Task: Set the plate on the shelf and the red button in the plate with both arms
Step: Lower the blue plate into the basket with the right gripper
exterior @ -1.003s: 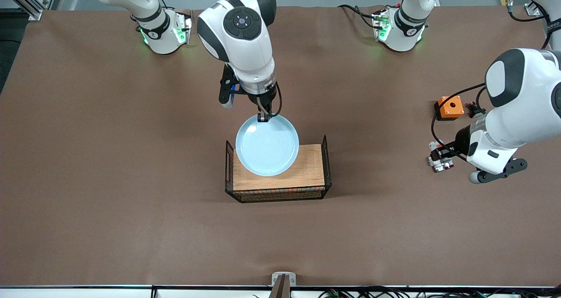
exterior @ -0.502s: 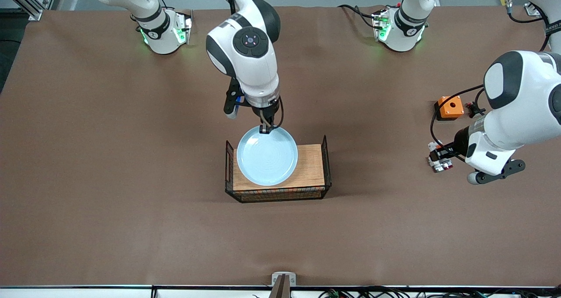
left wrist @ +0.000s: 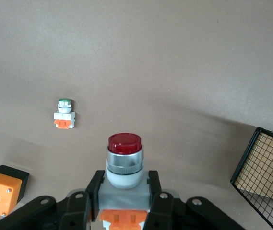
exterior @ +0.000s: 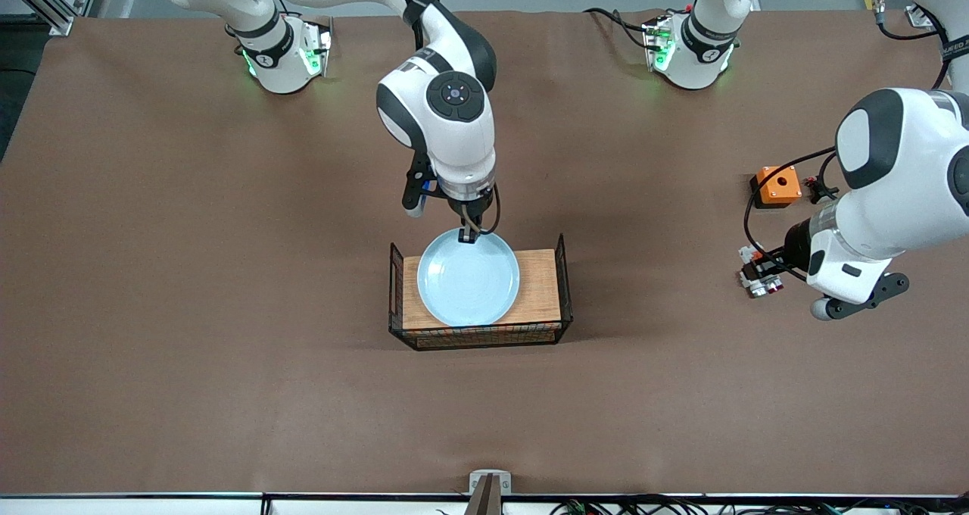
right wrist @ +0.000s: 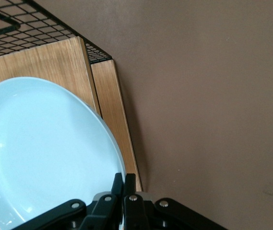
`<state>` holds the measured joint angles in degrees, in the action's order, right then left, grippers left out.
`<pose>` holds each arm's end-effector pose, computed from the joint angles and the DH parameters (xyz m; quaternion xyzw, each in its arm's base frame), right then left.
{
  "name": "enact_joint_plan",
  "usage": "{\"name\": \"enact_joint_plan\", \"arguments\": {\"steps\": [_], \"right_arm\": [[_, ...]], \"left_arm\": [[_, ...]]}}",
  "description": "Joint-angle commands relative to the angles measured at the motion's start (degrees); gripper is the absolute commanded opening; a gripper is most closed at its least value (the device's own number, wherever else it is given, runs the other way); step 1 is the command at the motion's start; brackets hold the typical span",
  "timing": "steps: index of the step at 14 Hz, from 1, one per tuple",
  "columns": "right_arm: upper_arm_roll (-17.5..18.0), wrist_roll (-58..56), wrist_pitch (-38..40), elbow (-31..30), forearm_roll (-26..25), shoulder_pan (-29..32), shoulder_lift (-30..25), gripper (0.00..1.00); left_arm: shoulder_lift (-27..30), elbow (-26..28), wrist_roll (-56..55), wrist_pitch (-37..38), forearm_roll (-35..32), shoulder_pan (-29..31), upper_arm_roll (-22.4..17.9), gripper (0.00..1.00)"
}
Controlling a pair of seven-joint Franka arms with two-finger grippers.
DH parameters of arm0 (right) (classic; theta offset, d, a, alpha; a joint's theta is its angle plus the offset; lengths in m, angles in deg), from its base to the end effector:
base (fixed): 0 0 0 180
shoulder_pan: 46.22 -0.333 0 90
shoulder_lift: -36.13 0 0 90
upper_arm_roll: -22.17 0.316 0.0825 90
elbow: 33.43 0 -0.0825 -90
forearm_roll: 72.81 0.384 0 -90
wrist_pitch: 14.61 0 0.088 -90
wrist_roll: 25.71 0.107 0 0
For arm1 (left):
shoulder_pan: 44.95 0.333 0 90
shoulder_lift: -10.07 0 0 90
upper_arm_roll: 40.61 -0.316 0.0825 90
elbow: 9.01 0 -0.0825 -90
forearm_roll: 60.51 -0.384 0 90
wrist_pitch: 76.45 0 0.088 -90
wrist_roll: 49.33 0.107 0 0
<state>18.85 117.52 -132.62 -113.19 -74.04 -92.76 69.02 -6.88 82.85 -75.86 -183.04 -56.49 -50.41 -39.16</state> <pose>0.5231 0.5014 0.3841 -0.6494 0.7586 -0.0225 0.0485 0.6398 -0.0814 0.4554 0.9826 0.1812 -0.0292 0.0300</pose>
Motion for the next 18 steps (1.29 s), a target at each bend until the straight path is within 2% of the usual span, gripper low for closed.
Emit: {"name": "enact_joint_plan", "arguments": {"steps": [1,5,6,7,8,14,18], "right_arm": [[-0.28,1.78,0.50,2.24,-1.41,-0.57,1.31,0.02],[-0.19,1.78,0.59,2.59,-1.32,-0.57,1.40,0.05],[-0.19,1.78,0.59,2.68,-1.32,-0.57,1.48,0.16],[-0.19,1.61,0.59,2.68,-1.23,-0.22,1.48,0.72],[-0.28,1.69,0.67,3.11,-1.32,-0.48,1.83,0.99],[-0.19,0.47,1.72,4.43,-1.15,0.39,2.28,1.00],[0.16,-8.91,9.36,9.00,-0.27,2.15,2.10,1.00]], "left_arm": [[-0.10,-0.64,-0.72,0.32,0.81,0.10,-0.05,0.32],[-0.10,-0.64,-0.63,0.06,0.81,0.19,-0.05,0.32],[-0.10,-0.64,-0.63,0.06,0.81,0.19,-0.05,0.32],[-0.10,-0.64,-0.54,-0.03,0.81,0.28,-0.05,0.32],[-0.10,-0.64,-0.54,-0.03,0.81,0.28,-0.05,0.32],[-0.46,-0.55,-1.32,-0.38,0.81,0.28,-0.05,0.33],[0.51,-0.73,-9.92,0.32,0.64,-0.25,1.17,0.33]]}}
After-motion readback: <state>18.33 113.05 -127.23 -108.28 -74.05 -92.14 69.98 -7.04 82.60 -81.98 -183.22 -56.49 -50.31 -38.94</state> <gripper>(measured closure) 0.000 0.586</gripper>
